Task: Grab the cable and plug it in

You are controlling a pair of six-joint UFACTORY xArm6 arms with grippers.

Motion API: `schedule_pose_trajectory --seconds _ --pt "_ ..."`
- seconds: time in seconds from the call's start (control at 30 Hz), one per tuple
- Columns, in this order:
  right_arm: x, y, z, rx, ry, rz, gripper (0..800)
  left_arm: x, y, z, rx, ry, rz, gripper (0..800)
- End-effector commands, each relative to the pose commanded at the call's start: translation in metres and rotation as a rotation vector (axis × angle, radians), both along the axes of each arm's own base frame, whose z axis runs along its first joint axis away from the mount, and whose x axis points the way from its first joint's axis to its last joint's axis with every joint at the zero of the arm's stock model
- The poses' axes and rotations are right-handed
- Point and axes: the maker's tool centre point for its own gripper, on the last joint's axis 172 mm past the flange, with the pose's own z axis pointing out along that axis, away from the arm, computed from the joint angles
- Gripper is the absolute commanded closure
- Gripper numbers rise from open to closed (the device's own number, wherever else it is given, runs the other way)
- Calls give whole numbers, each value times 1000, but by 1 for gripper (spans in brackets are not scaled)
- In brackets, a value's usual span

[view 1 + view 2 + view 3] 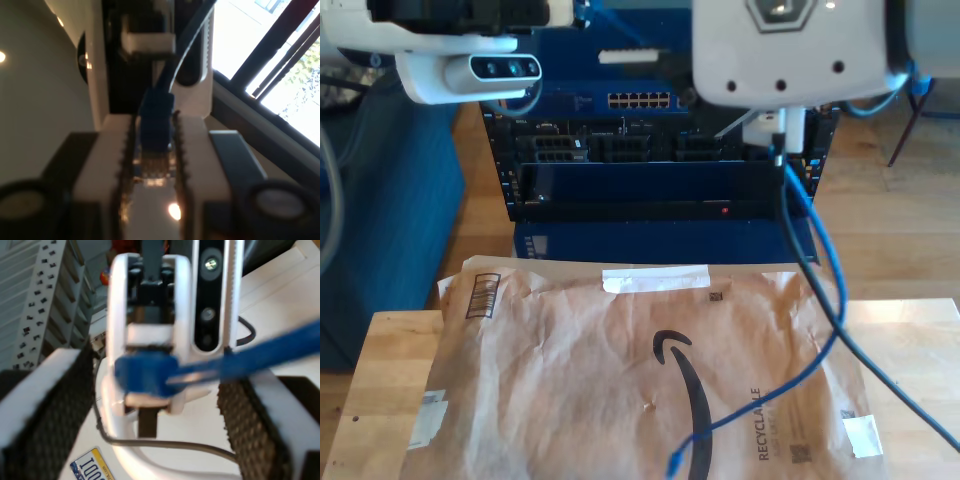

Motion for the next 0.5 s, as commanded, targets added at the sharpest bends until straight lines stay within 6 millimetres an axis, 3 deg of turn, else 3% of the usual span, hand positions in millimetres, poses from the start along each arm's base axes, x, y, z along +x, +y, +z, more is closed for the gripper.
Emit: schedule_pose_trajectory --seconds 0.27,0.5 --pt "0 1 1 3 1 1 500 0 0 0 0 0 0 779" --pt "2 3 -3 -2 8 3 528 -1 -1 0 0 0 -3 779"
